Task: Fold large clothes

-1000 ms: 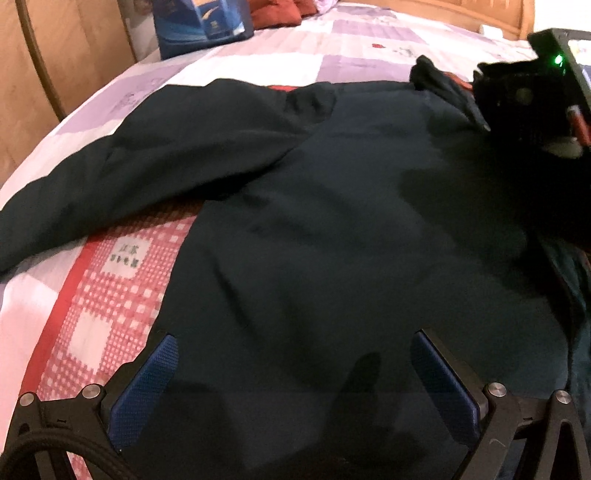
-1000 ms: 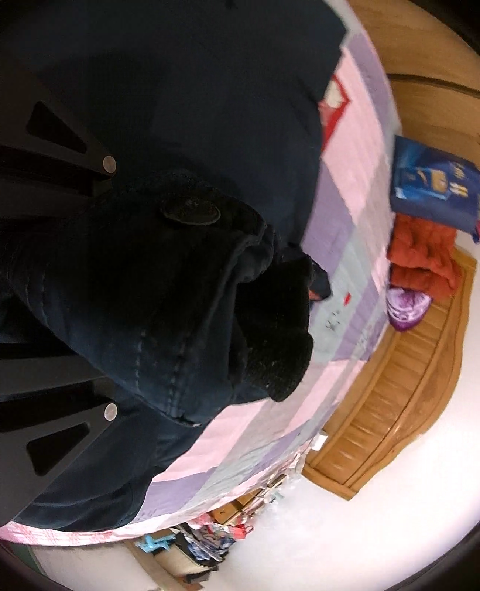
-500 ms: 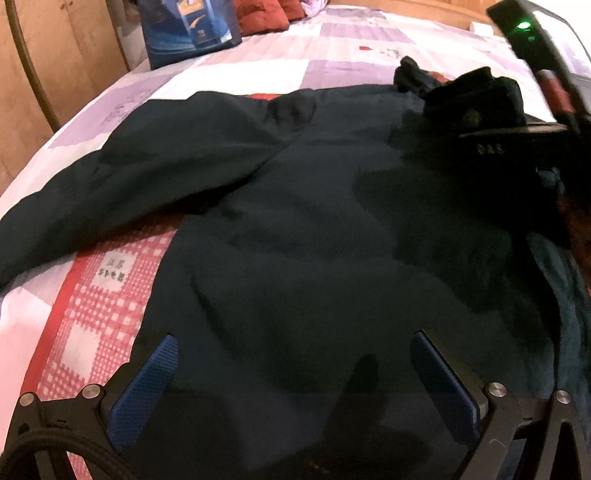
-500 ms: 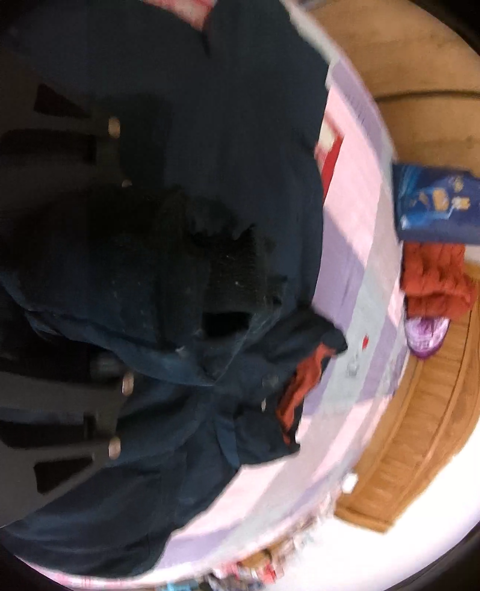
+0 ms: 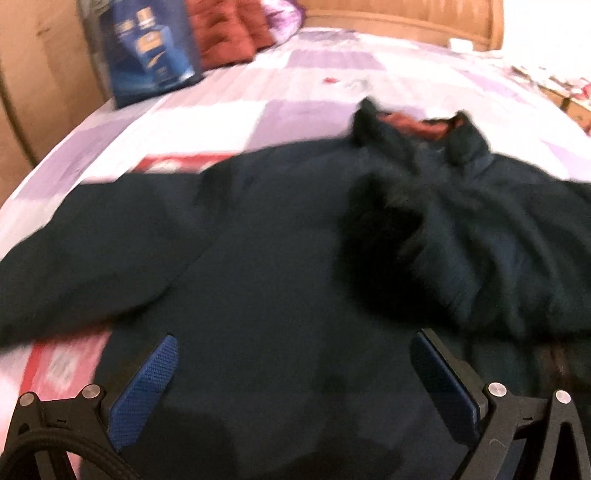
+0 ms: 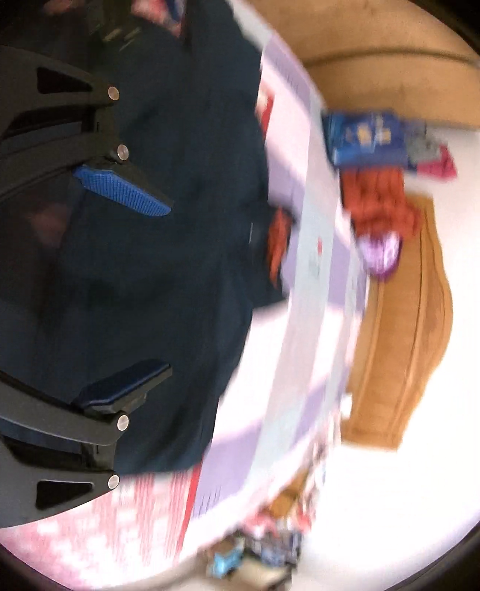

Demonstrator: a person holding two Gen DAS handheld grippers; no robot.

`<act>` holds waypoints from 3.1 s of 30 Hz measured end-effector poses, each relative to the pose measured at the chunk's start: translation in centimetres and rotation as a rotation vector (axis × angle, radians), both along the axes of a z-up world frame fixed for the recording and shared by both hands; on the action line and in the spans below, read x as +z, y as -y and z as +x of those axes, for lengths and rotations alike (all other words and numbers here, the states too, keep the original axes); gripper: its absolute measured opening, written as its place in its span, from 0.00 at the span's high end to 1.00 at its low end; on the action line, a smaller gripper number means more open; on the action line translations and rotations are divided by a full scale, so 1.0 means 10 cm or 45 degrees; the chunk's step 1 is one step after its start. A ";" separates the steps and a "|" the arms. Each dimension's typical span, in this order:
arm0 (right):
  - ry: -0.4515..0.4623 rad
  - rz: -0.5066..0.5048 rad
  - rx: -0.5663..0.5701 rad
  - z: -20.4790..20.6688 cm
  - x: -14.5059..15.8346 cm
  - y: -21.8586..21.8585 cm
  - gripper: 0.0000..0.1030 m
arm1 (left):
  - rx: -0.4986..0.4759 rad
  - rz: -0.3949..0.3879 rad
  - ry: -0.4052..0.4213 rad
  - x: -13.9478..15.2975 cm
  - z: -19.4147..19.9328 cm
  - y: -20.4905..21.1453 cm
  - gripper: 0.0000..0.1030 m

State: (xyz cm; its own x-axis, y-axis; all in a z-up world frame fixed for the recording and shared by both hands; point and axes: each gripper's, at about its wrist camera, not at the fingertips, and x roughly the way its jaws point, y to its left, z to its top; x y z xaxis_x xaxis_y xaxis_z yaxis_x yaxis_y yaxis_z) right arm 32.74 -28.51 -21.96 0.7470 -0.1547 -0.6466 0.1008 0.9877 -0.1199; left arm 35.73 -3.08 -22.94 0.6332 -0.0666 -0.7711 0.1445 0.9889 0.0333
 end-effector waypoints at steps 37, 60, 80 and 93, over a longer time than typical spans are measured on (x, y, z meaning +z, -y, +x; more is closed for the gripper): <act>-0.206 0.239 -0.310 0.20 -0.94 1.64 0.10 | 0.091 0.420 0.078 -0.43 1.43 0.59 0.08; -0.181 0.045 -0.242 0.61 -0.95 1.55 0.14 | -0.028 0.285 0.105 -0.62 1.10 0.95 0.00; -0.018 0.193 -0.284 0.46 -1.01 1.63 0.14 | -0.303 0.172 0.035 -0.53 0.82 2.64 0.00; -0.043 0.251 -0.267 0.49 -1.09 1.68 0.14 | 0.024 0.323 0.028 -0.67 1.25 1.09 0.00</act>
State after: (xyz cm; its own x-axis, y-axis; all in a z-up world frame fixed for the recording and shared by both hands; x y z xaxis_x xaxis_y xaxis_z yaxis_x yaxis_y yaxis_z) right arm 37.66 -45.36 -32.81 0.6897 -0.1721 -0.7033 0.3042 0.9503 0.0658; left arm 48.21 -13.99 -29.65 0.6494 0.1393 -0.7476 0.1223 0.9512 0.2834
